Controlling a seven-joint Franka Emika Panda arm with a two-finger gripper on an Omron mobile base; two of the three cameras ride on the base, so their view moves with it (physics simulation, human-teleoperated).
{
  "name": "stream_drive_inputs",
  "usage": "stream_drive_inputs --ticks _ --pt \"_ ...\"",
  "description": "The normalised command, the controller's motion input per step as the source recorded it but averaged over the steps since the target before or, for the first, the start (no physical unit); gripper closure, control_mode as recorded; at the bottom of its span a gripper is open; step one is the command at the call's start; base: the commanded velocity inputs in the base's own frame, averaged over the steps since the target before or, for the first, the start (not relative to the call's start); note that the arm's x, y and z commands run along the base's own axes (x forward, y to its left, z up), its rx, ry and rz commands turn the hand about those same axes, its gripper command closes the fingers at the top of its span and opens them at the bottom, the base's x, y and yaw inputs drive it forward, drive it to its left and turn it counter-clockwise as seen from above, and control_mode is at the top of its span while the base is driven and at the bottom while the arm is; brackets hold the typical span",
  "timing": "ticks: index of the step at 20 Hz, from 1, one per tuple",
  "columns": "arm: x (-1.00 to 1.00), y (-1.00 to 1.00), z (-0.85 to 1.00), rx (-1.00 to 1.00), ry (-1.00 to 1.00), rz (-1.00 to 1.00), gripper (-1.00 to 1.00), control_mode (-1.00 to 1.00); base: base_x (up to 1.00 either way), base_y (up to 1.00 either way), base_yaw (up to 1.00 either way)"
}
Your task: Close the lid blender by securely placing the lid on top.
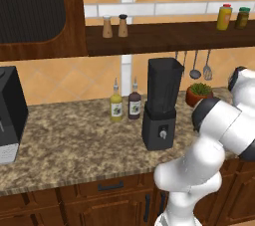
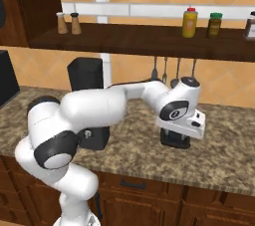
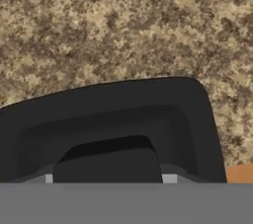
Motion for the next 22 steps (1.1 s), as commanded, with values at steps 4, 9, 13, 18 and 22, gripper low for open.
stream_drive_inputs --ticks 4,9,13,18,22 --pt "-0.08 0.83 1.0 0.0 -0.1 0.0 1.0 -1.0 0.0 0.0 0.0" --pt "0.0 0.99 1.0 0.0 -0.01 0.0 1.0 -1.0 0.0 0.0 0.0" --pt "-0.08 1.0 0.98 0.0 -0.05 -0.03 1.0 -1.0 0.0 0.0 0.0" --pt "-0.31 0.98 0.97 0.0 -0.1 -0.05 1.0 -1.0 0.0 0.0 0.0" --pt "-0.19 0.88 0.99 0.0 -0.1 -0.05 1.0 -1.0 0.0 0.0 0.0"
